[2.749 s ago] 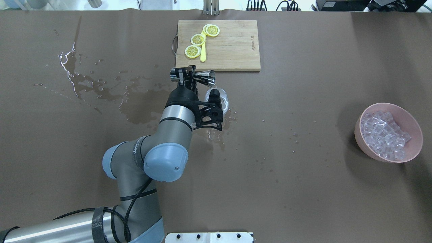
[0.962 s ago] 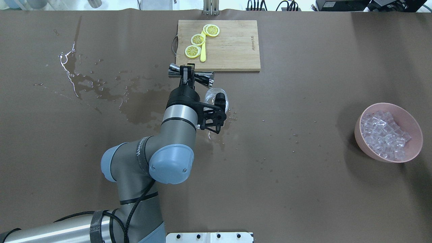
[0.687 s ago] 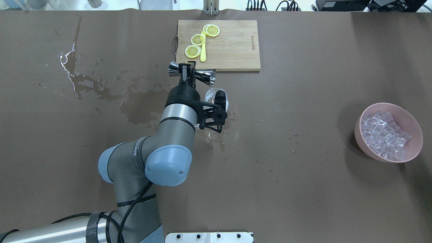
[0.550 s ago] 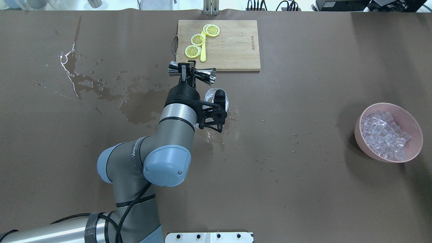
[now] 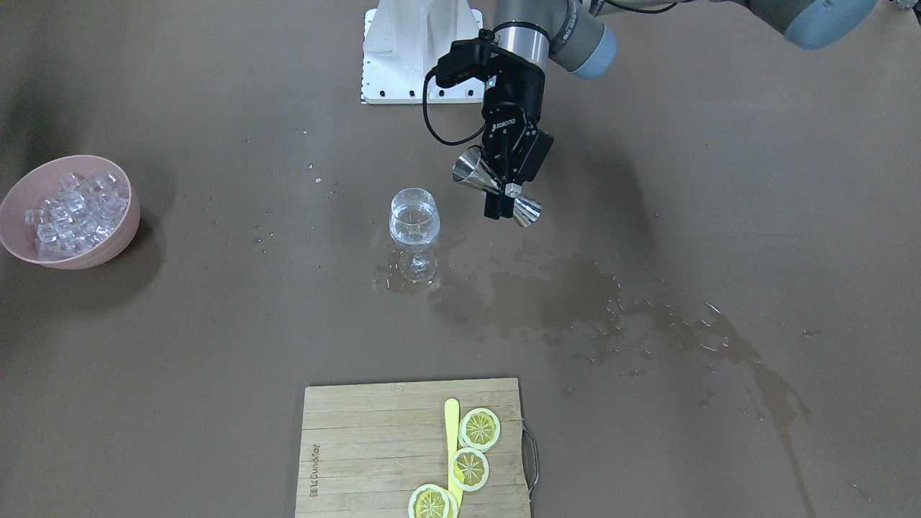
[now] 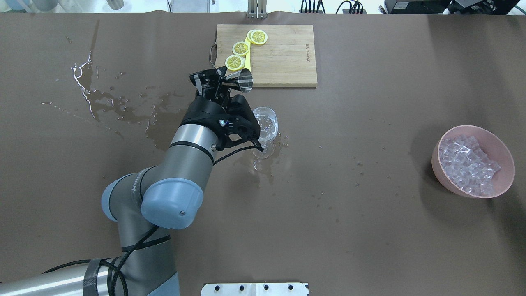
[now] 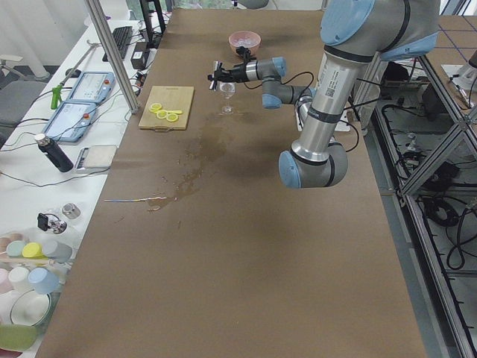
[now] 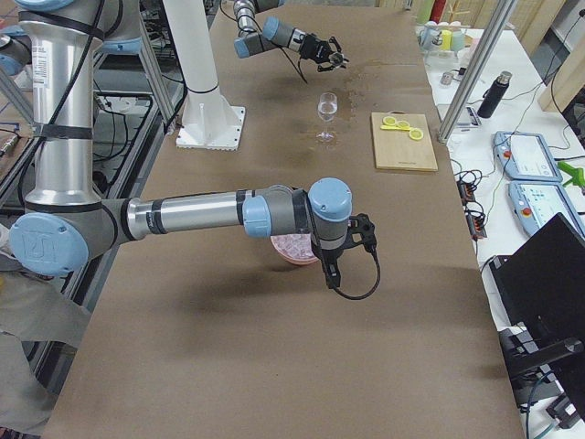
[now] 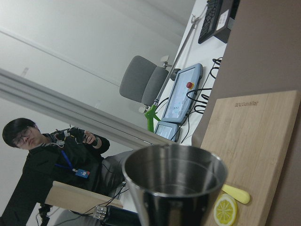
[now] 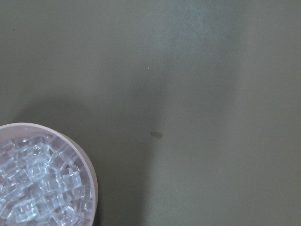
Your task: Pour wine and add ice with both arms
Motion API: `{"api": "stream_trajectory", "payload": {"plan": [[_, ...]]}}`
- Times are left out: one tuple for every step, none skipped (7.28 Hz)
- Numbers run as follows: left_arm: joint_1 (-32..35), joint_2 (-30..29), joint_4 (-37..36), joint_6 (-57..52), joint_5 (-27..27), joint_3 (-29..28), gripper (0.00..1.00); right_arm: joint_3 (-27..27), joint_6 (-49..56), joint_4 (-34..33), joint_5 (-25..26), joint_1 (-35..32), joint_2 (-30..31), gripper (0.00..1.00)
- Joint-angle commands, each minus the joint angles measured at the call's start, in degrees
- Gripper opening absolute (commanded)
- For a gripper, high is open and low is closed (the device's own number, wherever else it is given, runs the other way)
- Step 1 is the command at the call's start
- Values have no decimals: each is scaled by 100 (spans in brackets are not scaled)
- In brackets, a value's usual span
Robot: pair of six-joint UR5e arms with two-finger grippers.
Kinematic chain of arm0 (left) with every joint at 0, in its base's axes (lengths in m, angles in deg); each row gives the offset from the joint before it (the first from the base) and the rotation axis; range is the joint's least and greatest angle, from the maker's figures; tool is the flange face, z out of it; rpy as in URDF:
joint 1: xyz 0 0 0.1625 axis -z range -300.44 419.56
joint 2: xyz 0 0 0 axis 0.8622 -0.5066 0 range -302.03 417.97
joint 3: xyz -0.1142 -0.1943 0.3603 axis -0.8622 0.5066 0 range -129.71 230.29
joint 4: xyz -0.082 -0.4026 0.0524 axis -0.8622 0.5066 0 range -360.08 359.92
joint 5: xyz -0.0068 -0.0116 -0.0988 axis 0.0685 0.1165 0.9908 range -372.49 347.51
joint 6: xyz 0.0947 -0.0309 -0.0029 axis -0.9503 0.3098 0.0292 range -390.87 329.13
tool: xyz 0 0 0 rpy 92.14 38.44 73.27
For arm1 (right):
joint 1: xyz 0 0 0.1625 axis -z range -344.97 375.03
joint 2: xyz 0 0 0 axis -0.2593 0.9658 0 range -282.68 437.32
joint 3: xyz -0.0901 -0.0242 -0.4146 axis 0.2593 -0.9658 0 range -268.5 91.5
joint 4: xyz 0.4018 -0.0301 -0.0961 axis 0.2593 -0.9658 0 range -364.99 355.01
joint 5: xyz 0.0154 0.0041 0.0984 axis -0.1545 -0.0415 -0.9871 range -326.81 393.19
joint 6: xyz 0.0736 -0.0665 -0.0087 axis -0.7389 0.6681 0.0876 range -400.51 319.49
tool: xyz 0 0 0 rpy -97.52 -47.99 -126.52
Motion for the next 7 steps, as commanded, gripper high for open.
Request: {"api": "stream_trajectory", "payload": {"plan": [[292, 645, 393, 1705, 260, -36, 0, -39, -47, 5, 22, 62, -93, 100], [520, 961, 393, 2573, 505, -123, 0, -22, -48, 5, 48, 79, -110, 100], [818, 1225, 462, 3200, 855, -324, 0, -5, -204, 5, 48, 105, -154, 100], [1274, 1585, 1003, 3702, 1476, -422, 0, 57, -215, 13, 65, 254, -154, 100], [1835, 1623, 1165, 3977, 2205, -780, 0, 83, -223, 13, 100, 325, -189, 100], [2102, 1754, 1192, 4467, 2682, -992, 0, 197, -232, 13, 153, 352, -294, 100], [2105, 2121, 1776, 4680, 2695, -1273, 0, 294, -232, 13, 153, 508, -312, 100]]}}
